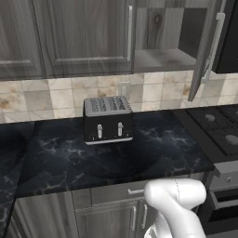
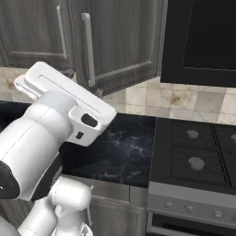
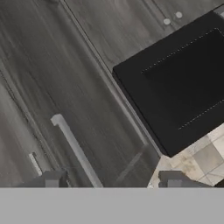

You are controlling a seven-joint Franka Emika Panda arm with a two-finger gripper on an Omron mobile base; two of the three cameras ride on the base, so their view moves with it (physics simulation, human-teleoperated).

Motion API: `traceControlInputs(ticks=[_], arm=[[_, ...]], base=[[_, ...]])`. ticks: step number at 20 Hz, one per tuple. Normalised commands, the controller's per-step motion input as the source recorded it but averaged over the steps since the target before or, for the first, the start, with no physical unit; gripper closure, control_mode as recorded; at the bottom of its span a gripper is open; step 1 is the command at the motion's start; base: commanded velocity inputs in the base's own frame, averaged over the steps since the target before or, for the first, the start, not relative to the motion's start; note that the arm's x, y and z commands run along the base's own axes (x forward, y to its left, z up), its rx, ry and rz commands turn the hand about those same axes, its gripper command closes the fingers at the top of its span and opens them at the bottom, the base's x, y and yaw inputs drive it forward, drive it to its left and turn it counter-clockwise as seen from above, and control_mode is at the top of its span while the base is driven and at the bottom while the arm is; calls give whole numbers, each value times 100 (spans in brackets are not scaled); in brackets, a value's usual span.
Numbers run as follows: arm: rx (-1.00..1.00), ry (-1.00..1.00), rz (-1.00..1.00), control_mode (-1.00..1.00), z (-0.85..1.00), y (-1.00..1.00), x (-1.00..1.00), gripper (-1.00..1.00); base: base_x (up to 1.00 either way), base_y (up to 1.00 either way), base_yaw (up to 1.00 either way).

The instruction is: Move the shaker and shaker from the cabinet to the dining counter.

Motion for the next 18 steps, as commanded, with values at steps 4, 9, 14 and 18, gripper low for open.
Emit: traceControlInputs(ticks=[4,9,14,18], arm=[[-26,0,0,-100,10,100,-91,-100],[-31,0,0,-100,21,100,-25,-100],[-22,8,0,-100,10,100,41,-100],[-10,14,0,-100,1,82,94,-100]], base=[[0,0,0],[0,0,0],[0,0,0],[0,0,0]])
